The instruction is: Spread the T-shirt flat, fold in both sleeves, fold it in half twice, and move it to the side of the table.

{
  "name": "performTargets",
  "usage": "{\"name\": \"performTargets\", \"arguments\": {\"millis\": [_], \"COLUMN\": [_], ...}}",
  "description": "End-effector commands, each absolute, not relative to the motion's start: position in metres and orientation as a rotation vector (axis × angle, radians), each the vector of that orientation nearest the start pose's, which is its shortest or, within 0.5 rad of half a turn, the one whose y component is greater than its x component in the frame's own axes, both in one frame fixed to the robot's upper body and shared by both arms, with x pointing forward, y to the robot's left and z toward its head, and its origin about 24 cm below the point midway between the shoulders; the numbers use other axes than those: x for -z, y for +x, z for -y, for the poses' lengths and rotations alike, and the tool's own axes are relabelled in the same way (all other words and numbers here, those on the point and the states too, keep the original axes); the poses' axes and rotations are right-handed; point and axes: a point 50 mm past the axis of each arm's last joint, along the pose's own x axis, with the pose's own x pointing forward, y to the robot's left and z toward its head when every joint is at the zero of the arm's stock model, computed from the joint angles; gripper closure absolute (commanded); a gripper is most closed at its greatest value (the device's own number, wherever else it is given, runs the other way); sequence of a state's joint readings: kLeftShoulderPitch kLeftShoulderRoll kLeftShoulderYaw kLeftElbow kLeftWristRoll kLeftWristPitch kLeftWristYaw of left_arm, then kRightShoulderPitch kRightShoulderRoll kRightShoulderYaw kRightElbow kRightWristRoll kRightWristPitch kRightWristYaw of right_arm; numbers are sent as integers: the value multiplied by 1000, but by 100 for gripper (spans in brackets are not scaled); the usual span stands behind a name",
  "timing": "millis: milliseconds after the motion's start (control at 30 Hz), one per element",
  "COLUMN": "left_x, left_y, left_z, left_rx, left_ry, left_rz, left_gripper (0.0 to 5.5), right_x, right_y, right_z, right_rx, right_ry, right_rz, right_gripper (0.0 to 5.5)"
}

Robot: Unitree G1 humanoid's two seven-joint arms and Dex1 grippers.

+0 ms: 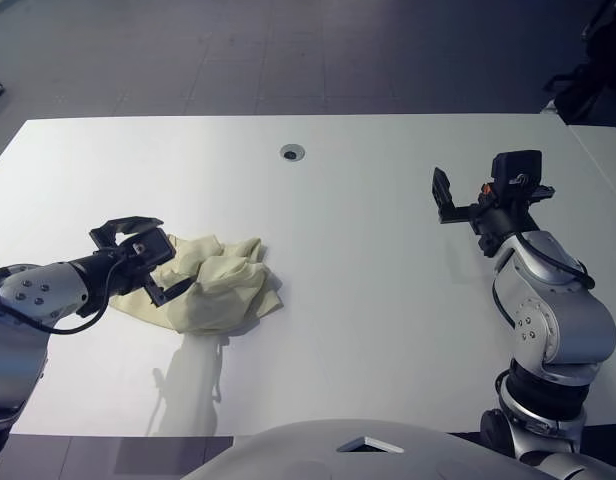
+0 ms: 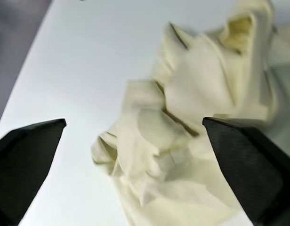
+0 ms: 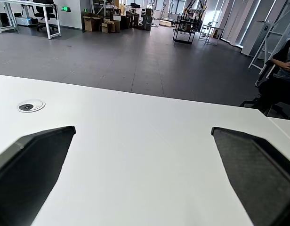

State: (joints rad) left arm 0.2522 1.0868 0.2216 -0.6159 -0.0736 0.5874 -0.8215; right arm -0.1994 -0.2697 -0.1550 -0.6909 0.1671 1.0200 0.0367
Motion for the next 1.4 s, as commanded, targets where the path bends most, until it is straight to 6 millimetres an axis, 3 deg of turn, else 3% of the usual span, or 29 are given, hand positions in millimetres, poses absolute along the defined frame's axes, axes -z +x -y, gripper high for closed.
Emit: {"name": "performTargets", "arguments": {"millis": [33, 233, 467, 800, 967, 1167, 1267, 1400], "left_x": [-132, -86, -86, -74, -108, -159, -167, -164], "left_y": [192, 192, 199, 231, 237, 210, 200, 195], "left_z": [-249, -204, -161, -138, -148, -192, -208, -200], "left_rx": [746, 872, 923, 959, 898, 883, 877, 899], "left_ry": [937, 722, 628, 770, 730, 638, 637, 510], "left_rz": [-567, -497, -368, -265, -178, -222, -298, -345], "left_gripper": [10, 10, 10, 10, 10, 10, 10, 10], "right_x": [-158, -159, -158, -161, -163, -160, -158, -155], "right_y": [249, 253, 254, 262, 266, 262, 259, 255], "right_z": [187, 184, 182, 179, 177, 178, 179, 179], "right_rx": [-18, -37, -56, -100, -130, -127, -115, -94], "right_ry": [-138, -139, -144, -162, -177, -167, -161, -142], "right_rz": [-114, -104, -109, -106, -99, -109, -112, -117], "right_gripper": [13, 13, 13, 13, 13, 13, 13, 13]}}
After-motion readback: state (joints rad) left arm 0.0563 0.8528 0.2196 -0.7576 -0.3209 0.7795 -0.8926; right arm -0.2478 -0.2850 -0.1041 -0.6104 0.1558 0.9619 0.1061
